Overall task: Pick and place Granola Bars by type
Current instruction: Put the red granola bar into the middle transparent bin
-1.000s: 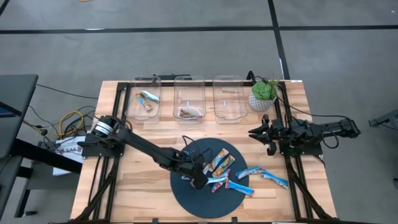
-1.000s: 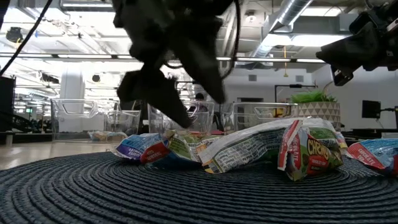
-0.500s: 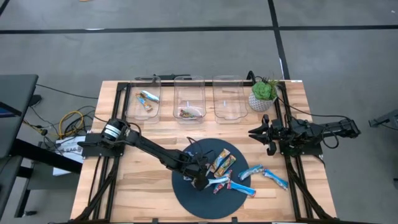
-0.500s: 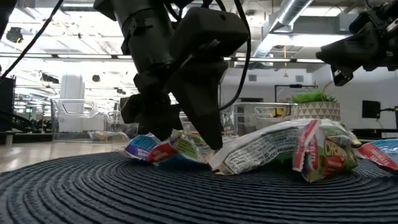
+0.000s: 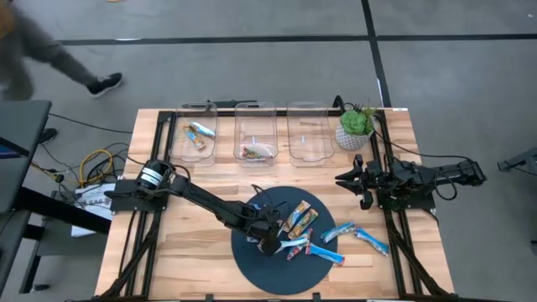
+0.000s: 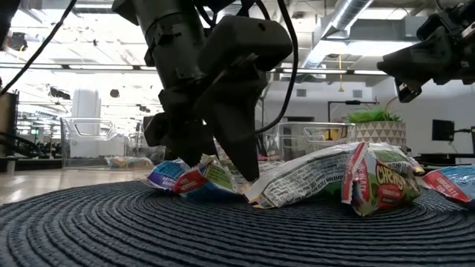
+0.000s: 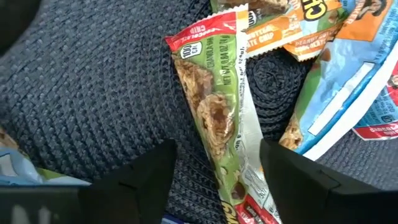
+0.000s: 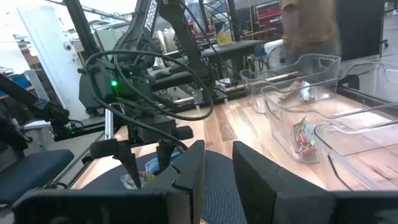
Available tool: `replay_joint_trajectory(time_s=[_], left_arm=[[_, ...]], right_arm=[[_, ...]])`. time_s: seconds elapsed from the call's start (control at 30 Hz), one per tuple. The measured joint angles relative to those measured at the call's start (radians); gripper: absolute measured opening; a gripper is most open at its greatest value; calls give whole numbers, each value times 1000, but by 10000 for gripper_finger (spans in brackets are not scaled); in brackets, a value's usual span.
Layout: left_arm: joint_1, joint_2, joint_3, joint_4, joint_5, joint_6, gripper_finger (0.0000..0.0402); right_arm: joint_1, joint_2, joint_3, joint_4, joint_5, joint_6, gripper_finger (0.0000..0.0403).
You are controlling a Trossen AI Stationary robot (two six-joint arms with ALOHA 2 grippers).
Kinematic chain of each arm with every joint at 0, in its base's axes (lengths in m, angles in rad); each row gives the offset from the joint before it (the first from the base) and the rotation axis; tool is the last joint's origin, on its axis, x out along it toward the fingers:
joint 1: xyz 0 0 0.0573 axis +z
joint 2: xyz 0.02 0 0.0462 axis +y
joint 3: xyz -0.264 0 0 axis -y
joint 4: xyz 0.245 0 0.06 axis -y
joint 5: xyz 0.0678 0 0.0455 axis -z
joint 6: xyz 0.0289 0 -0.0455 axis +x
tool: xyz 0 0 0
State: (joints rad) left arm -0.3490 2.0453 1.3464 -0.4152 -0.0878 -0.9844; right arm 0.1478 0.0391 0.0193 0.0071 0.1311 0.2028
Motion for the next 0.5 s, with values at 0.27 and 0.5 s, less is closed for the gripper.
replay_joint_trajectory(time_s=[0.27,0.5], left_arm=[[0,2,-1,-7,1,0,134],[0,2,-2,-7,5,-1,84]], right_arm=[[0,0,0,0,0,0,77],[0,0,0,0,0,0,77]])
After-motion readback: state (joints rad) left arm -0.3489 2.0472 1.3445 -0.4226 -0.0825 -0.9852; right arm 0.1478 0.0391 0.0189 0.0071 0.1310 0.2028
